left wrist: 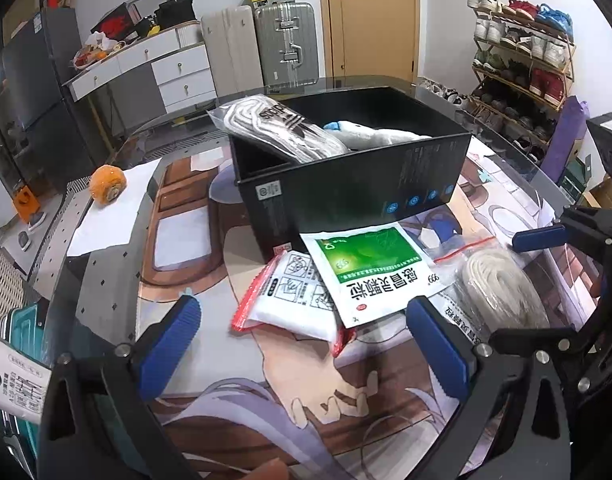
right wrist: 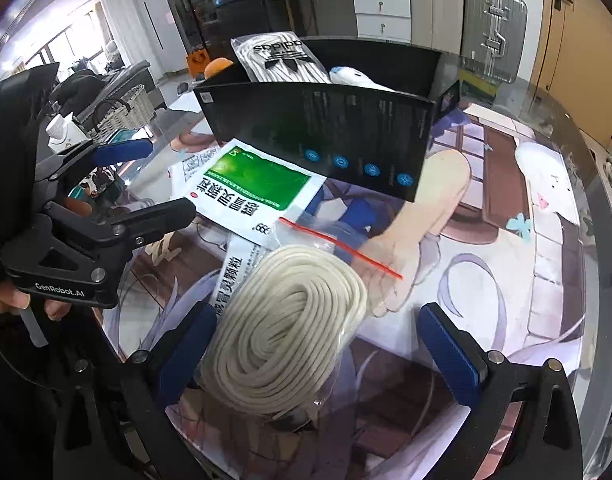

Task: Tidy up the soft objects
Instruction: 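Open both tools to release the items and withdraw from the box, then grasp the bagged white rope with the right tool while the left tool grasps the red-edged packet, then lift and carry the rope bag and red-edged packet with both tools over the black box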

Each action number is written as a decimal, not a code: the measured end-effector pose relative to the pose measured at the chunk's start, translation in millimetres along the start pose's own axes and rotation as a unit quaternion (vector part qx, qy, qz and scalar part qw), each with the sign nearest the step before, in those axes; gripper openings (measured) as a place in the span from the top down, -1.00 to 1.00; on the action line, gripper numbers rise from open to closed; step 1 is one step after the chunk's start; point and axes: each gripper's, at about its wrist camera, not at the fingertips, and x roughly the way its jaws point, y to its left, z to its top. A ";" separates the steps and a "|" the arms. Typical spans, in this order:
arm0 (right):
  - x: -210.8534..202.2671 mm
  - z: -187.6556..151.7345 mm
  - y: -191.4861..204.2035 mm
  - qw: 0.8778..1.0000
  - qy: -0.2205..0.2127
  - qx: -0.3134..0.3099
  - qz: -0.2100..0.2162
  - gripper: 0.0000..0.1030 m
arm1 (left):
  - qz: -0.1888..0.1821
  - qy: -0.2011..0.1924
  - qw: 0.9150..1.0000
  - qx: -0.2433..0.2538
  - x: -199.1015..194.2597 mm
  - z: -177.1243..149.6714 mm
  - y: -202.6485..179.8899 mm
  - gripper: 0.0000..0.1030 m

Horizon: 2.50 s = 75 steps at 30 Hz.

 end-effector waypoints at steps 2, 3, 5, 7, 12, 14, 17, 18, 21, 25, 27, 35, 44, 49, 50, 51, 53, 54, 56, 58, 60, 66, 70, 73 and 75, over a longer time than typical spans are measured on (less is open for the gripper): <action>-0.2 -0.9 -1.6 1.000 -0.002 -0.002 -0.007 -0.99 | 0.001 0.001 1.000 0.003 1.1 -0.4 -1.1 -1.00; 0.3 -0.6 -2.1 1.000 0.000 -0.003 -0.009 -0.99 | 0.002 0.003 1.000 0.005 2.1 -0.4 -1.8 -1.00; 0.7 -1.2 -6.2 1.000 -0.003 -0.004 -0.017 -0.99 | 0.004 0.007 1.000 0.007 4.0 -0.1 -3.0 -1.00; -2.1 -2.2 -11.7 0.999 -0.008 0.004 -0.034 -0.99 | 0.006 0.007 1.000 0.010 4.6 0.4 -4.6 -1.00; -3.9 -2.7 -24.3 0.998 -0.011 0.024 -0.050 -0.99 | 0.005 0.010 1.000 0.012 7.3 1.2 -6.4 -1.00; -3.4 -3.4 -22.6 0.999 -0.009 0.017 -0.048 -0.97 | 0.007 0.011 1.000 0.012 8.8 0.4 -6.6 -1.00; -3.4 -3.1 -17.1 0.999 -0.012 0.006 -0.041 -0.77 | 0.011 0.015 1.000 0.011 10.4 0.3 -5.6 -1.00; -4.2 -3.7 -14.9 0.999 -0.015 -0.001 -0.045 -0.62 | 0.013 0.016 1.000 0.010 10.8 0.3 -4.8 -1.00; -4.5 -3.1 -12.7 0.999 -0.018 -0.007 -0.038 -0.29 | 0.014 0.019 1.000 0.008 12.4 0.2 -2.3 -1.00; -6.9 -1.5 -12.6 0.999 -0.028 -0.013 -0.039 0.02 | 0.019 0.027 0.999 0.006 15.9 -0.8 0.3 -1.00; -9.6 0.0 -13.8 0.998 -0.037 -0.011 -0.043 0.10 | 0.020 0.027 0.999 0.007 15.8 -0.6 0.6 -1.00; -21.8 3.5 -14.1 0.997 -0.064 0.000 -0.042 0.13 | 0.026 0.054 0.998 0.011 22.8 -6.5 7.6 -1.00; -25.5 9.6 -3.1 0.997 -0.074 -0.005 -0.034 0.13 | 0.021 0.056 0.998 -0.018 34.3 -2.6 18.6 -1.00; -28.8 12.5 -1.2 0.996 -0.083 -0.003 -0.031 0.13 | -0.009 0.058 0.998 -0.022 42.5 4.1 18.8 -0.78; -29.8 11.9 -1.3 0.996 -0.084 -0.003 -0.031 0.13 | -0.016 0.058 0.998 -0.023 43.3 5.5 18.5 -0.70; -30.3 12.1 -1.3 0.996 -0.085 -0.003 -0.031 0.13 | -0.023 0.055 0.998 -0.027 43.3 6.2 18.4 -0.60; -31.5 11.6 -2.8 0.996 -0.088 -0.001 -0.034 0.13 | -0.031 0.053 0.998 -0.028 42.7 6.5 16.7 -0.31; -31.7 11.5 -3.7 0.995 -0.088 0.001 -0.035 0.13 | -0.032 0.050 0.998 -0.024 41.1 6.5 15.5 -0.13; -32.2 11.7 -5.8 0.995 -0.089 0.004 -0.038 0.13 | -0.038 0.044 0.998 -0.018 36.2 5.0 12.8 -0.08; -32.5 12.5 -7.5 0.995 -0.091 0.006 -0.041 0.13 | -0.040 0.042 0.998 -0.018 30.4 2.2 11.6 -0.06; -32.7 14.0 -7.6 0.995 -0.093 0.007 -0.043 0.13 | -0.040 0.042 0.998 -0.020 26.8 -0.4 13.4 -0.06; -34.1 19.0 -3.6 0.993 -0.105 0.006 -0.046 0.13 | -0.013 0.034 0.999 -0.039 11.8 -3.4 27.1 -0.06; -38.5 23.2 -1.1 0.991 -0.121 0.006 -0.051 0.13 | -0.005 0.012 0.998 -0.061 -1.5 -3.7 43.1 -0.06; -45.3 26.6 0.7 0.989 -0.138 0.006 -0.054 0.13 | -0.004 -0.011 0.997 -0.078 -12.0 -1.4 52.1 -0.06; -49.4 28.5 2.2 0.988 -0.147 0.006 -0.054 0.13 | -0.009 -0.035 0.995 -0.088 -21.6 1.4 55.9 -0.06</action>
